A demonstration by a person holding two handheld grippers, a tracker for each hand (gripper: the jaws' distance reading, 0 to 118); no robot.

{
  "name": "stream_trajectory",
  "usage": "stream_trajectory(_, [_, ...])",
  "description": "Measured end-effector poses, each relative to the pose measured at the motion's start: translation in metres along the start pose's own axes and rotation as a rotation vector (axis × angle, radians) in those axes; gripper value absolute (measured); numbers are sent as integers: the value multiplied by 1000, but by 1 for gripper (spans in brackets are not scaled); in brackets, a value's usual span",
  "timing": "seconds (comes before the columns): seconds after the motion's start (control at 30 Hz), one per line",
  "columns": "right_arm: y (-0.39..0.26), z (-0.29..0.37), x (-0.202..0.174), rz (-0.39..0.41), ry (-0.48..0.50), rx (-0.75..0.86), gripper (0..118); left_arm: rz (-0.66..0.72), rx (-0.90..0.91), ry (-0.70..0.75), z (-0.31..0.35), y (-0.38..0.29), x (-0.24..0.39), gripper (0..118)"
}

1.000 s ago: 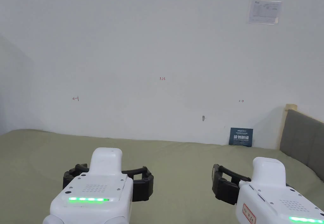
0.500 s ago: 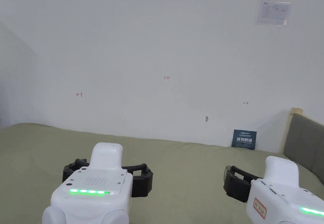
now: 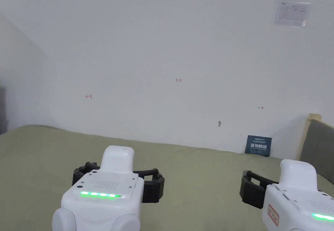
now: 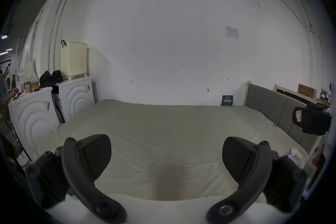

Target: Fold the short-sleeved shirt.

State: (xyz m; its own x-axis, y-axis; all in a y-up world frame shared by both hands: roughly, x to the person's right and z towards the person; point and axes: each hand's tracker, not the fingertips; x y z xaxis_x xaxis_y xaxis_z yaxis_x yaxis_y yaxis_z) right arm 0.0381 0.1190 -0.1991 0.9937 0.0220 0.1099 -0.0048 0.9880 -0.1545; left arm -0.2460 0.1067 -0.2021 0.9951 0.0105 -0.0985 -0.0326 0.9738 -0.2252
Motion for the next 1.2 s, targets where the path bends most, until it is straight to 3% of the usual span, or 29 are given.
stream_trajectory(0.87, [-1,-7,-6,35,56,-42,97,-20,-20,-22,-3,9,8,118])
stream_trajectory(1.2, [-8,-21,-11,55,26,-90,97,-20,-17,-27,-8,10,11,118])
